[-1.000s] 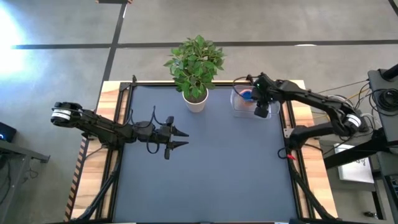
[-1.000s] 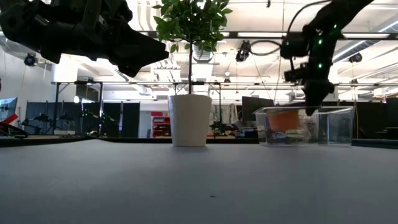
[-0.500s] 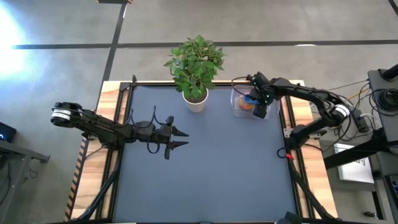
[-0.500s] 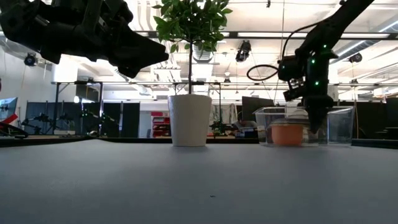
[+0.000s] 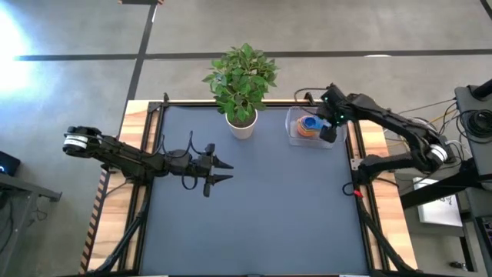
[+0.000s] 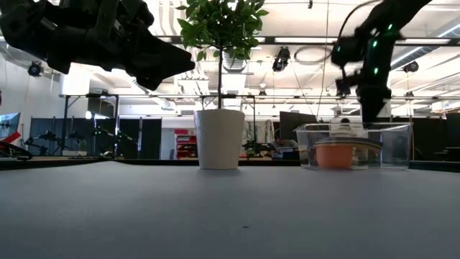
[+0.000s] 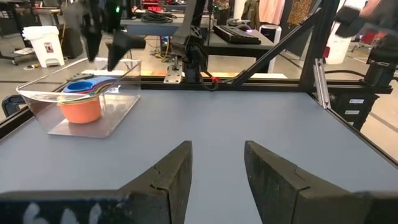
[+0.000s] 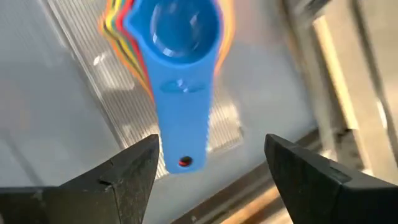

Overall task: Nest measuring cups in basket
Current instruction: Return to Home Position

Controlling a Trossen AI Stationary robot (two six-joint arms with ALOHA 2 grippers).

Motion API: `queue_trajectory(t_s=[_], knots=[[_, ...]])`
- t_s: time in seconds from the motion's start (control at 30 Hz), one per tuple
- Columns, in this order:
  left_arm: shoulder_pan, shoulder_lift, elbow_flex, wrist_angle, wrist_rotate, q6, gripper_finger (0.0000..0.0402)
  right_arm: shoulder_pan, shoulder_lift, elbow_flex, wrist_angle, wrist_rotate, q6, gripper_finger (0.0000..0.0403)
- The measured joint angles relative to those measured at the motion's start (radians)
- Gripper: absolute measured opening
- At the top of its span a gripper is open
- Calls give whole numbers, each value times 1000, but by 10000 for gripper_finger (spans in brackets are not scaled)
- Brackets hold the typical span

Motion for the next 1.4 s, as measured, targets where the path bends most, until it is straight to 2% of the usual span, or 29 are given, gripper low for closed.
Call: queue_trajectory(t_s=[0.1,0.17,0.33,0.4,0.5,0.63,0.77,0.93,1.07,1.23,1.4], knots=[[4,0,0,0,0,-1,130,7,-75,31,-13,-10,34,282],[8,0,0,0,0,-17,130,11,-126,44,25,-93,82,278],[66,-5,16,-22,-1,-137,130,30,-255,4,387,-609,277,242],[93,-30,39,-87,-1,-160,129,73,-305,-27,538,-662,327,218],[115,-105,84,-285,6,-165,129,157,-385,-79,634,-577,337,171],[116,-262,145,-541,1,-173,129,282,-504,-138,642,-457,340,92],[115,-428,156,-648,-25,-172,124,402,-637,-232,683,-379,337,20],[117,-599,80,-650,-89,-162,102,486,-794,-387,752,-284,339,10],[117,-696,15,-662,-90,-141,70,503,-893,-481,774,-280,339,9],[117,-793,-52,-700,-91,-122,11,503,-1001,-548,784,-281,338,9],[117,-890,-115,-690,-101,-121,7,502,-1123,-612,805,-285,337,9]])
